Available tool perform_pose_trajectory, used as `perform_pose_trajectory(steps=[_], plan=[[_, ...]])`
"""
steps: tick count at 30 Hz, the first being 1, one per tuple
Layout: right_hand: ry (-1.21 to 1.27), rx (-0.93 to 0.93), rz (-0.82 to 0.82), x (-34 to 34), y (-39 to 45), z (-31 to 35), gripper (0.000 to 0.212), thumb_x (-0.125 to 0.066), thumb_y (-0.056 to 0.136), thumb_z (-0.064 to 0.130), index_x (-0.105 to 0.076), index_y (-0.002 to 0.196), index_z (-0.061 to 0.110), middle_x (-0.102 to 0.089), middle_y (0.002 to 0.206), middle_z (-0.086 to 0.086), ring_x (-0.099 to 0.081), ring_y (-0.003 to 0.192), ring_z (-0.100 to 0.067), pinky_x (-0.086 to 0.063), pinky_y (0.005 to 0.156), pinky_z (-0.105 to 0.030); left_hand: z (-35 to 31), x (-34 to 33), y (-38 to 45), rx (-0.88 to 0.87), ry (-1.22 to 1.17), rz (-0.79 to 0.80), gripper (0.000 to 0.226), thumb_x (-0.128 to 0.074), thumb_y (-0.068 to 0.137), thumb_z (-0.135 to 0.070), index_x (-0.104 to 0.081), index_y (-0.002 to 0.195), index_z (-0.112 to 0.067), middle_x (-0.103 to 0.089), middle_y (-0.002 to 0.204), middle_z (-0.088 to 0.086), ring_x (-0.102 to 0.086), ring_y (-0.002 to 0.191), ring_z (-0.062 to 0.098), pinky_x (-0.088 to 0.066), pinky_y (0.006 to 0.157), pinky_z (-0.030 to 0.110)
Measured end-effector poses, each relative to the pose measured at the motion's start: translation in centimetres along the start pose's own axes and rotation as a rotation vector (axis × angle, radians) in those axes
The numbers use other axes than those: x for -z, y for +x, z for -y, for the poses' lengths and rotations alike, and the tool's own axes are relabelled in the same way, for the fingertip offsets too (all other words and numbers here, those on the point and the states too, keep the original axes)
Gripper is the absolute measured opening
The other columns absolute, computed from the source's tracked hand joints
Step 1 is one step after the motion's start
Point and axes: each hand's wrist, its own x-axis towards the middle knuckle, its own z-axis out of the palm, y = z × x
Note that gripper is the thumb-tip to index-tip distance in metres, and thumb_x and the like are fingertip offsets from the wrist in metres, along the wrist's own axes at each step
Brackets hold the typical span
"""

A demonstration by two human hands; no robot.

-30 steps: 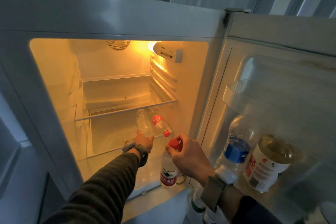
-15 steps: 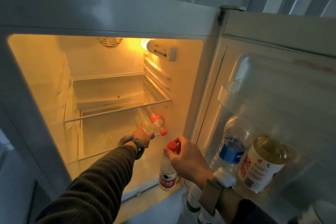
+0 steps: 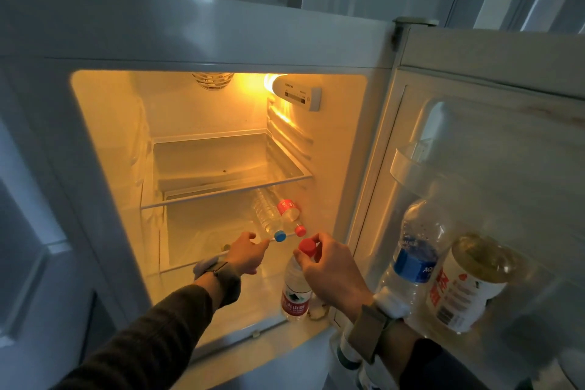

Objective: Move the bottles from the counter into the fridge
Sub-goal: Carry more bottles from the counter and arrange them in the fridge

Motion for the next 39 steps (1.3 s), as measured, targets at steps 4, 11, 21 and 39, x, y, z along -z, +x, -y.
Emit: perform_pose_trajectory(steps=[4,11,21,39], plan=[[-0.022,0.073,-0.062,-0.9,0.2,0.3,0.027,-0.064,0.097,0.044,-0.057,0.118,0.028,-0.065,0.101,0.011,-0.061,0.091,-0.008,-0.055,0.083,-0.032,1.4,1.4,-7.0,0.121,-0.114,0.199,0.065,-0.04,0.099,-0.067,-0.064,0.111,-0.008,-0.071,0.096,0.009,-0.072,0.082,0.024,-0.061,0.08,0.04],[-0.011,0.226,-0.068,-4.1,-0.4,1.7,0.024,-0.062,0.1,0.04,-0.048,0.118,0.034,-0.062,0.101,0.019,-0.062,0.09,-0.001,-0.051,0.08,-0.018,0.7,3.3,-10.5,0.174,-0.539,0.505,0.093,-0.043,0.08,-0.089,-0.061,0.13,-0.012,-0.075,0.116,0.013,-0.075,0.103,0.029,-0.061,0.087,0.041],[-0.22,0.236,0.085,-6.2,-0.2,-0.4,0.039,-0.053,0.102,0.051,-0.042,0.136,0.036,-0.067,0.113,0.011,-0.068,0.098,-0.013,-0.057,0.082,-0.034,0.6,2.7,-6.0,0.172,-0.825,0.201,0.053,-0.068,0.094,-0.047,-0.051,0.131,-0.012,-0.074,0.114,0.015,-0.077,0.097,0.028,-0.061,0.092,0.039],[-0.046,-0.055,0.294,-3.4,-0.1,-3.5,0.032,-0.04,0.104,0.057,-0.06,0.117,0.036,-0.069,0.106,0.011,-0.068,0.094,-0.014,-0.056,0.091,-0.041,-0.2,1.3,4.9,0.118,-0.028,-0.2,0.055,-0.075,0.077,-0.063,-0.057,0.103,-0.018,-0.064,0.087,0.003,-0.065,0.083,0.025,-0.056,0.087,0.042]])
